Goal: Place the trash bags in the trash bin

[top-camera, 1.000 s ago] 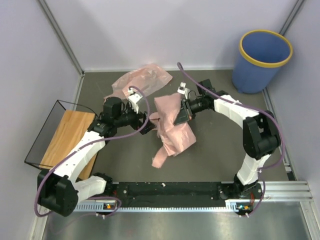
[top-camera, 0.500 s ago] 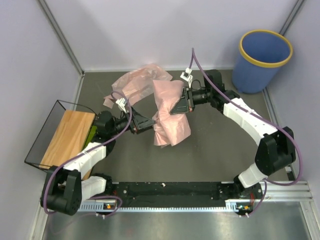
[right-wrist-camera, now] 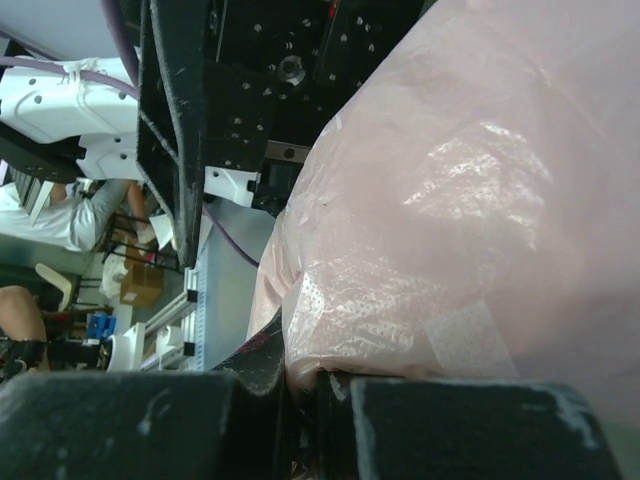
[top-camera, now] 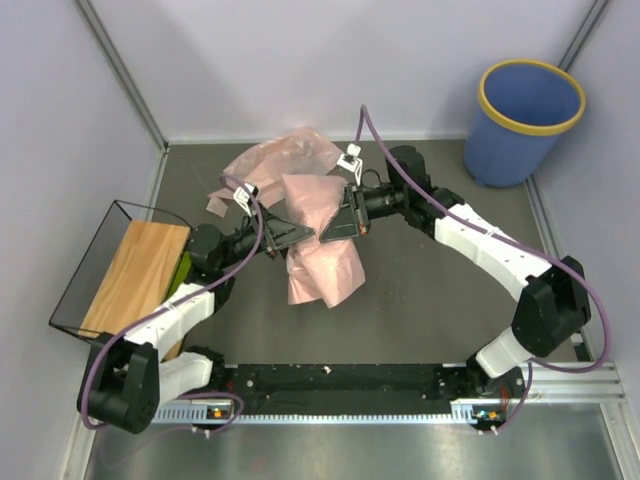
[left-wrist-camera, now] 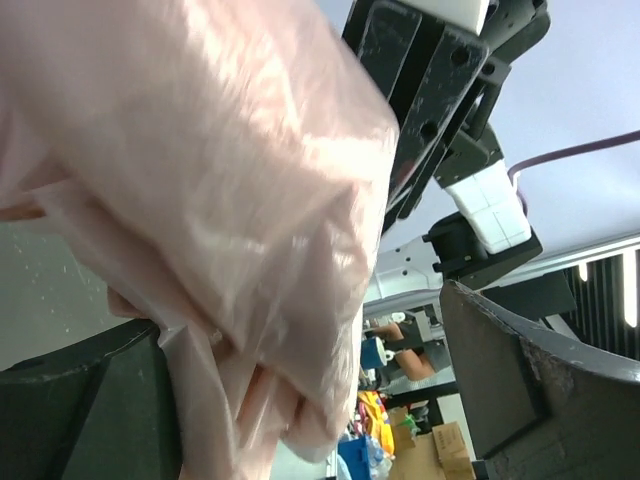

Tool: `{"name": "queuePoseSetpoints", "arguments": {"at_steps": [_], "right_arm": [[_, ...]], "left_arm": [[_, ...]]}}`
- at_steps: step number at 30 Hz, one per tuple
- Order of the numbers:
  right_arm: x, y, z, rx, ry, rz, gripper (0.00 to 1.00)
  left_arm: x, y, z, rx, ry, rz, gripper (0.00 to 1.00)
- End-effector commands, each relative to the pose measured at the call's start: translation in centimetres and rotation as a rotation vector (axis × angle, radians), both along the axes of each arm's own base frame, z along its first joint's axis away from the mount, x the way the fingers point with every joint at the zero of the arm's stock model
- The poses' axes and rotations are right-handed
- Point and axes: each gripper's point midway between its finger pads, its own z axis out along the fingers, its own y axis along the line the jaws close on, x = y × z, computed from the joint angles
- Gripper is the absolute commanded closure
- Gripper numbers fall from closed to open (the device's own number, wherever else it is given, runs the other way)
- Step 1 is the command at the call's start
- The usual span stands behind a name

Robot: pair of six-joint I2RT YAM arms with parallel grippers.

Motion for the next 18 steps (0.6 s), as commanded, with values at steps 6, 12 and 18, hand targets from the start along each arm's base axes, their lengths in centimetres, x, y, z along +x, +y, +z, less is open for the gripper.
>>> {"name": "queuePoseSetpoints", "arguments": {"at_steps": [6,12,18], "right_arm": [[-1.6,1.7,2.8,0.073,-0.084,0.037,1.00],[-1.7,1.5,4.4,0.095,-0.121,0.036,0.85],[-1.0,-1.0,6.1,0.063,-0.208,-0.034,0.01]], "left_arm": [[-0.3,0.0,6.6,-0.018,-0.271,0.014,0.73],[-2.2,0.6,7.4,0.176,-0.444,-0.007,1.00],[-2.7,4.7,10.8,0.603,-0.821,0.112,1.00]]}}
